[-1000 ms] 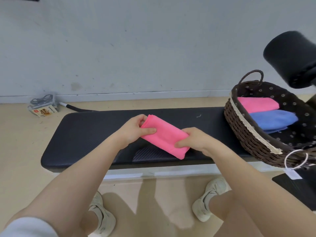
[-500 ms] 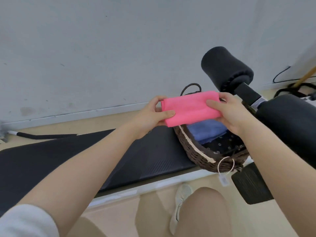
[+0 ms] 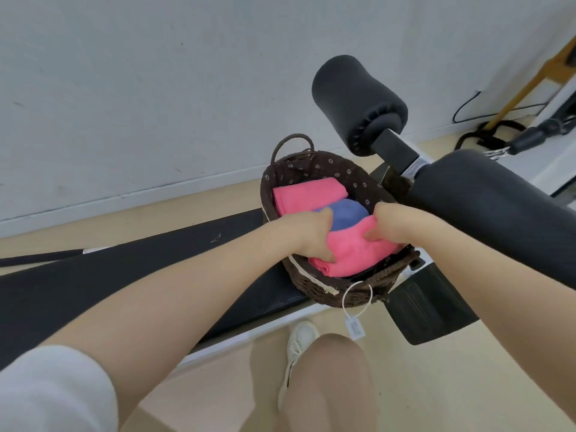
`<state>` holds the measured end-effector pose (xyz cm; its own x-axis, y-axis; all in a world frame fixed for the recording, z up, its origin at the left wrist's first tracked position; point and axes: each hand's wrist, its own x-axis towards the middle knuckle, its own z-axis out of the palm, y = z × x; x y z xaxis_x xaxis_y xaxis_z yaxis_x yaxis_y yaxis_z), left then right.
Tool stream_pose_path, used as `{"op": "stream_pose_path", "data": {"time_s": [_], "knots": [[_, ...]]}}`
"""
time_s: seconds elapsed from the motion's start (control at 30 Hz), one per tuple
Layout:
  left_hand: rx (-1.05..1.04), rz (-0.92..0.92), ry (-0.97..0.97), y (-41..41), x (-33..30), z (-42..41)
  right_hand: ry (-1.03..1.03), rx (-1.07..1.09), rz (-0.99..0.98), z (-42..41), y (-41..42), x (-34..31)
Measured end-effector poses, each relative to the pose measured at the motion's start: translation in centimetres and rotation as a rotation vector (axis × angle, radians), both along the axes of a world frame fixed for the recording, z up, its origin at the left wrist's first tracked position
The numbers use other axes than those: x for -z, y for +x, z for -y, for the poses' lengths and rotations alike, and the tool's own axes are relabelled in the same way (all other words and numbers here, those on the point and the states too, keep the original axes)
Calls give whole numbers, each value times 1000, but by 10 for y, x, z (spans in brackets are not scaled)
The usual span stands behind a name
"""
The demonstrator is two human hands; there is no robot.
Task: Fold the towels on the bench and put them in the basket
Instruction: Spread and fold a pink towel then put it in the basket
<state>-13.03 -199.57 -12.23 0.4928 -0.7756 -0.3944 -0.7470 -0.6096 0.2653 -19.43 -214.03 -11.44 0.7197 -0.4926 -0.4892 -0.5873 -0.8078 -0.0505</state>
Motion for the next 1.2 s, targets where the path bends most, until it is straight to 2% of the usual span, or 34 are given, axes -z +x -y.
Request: {"op": "stream_pose_path", "data": {"time_s": [0.13, 0.2, 0.27, 0.33, 0.4, 0.47, 0.57, 0.67, 0.8, 0.87, 0.93, 1.0, 1.07, 1.13, 1.2], "knots": [[31, 40, 167, 0, 12, 13, 6, 16, -9, 5, 3, 17], [38, 137, 229, 2, 23, 15, 23, 19, 35, 9, 7, 25], [56, 269, 225, 1, 30, 14, 26, 11, 43, 11, 11, 28], [75, 342, 133, -1, 29, 12, -34, -22, -5, 7, 12, 28], [173, 292, 12, -2, 25, 12, -174, -101, 3, 2, 12, 25], [287, 105, -34, 0, 23, 9, -275, -196, 63, -3, 17, 23], [318, -30, 21, -1, 24, 4, -225, -310, -77, -10, 20, 21], [323, 39, 156, -4, 24, 1, -125, -438, -235, -10, 15, 21], [321, 65, 358, -5, 22, -2, -117, -424, -393, -16, 13, 15], [333, 62, 338, -4, 21, -3, -131, -414, -463, -25, 13, 12], [394, 86, 181, 0, 21, -16, -186, -401, -472, -35, 12, 10], [433, 215, -150, 4, 24, -42, -310, -385, -295, -53, 13, 0], [426, 330, -393, 9, 31, -79, -382, -382, 43, -78, 19, -10], [351, 406, -457, 12, 36, -118, -349, -449, 321, -114, 32, -15], [230, 424, -344, 14, 41, -156, -242, -532, 429, -154, 46, -13]]}}
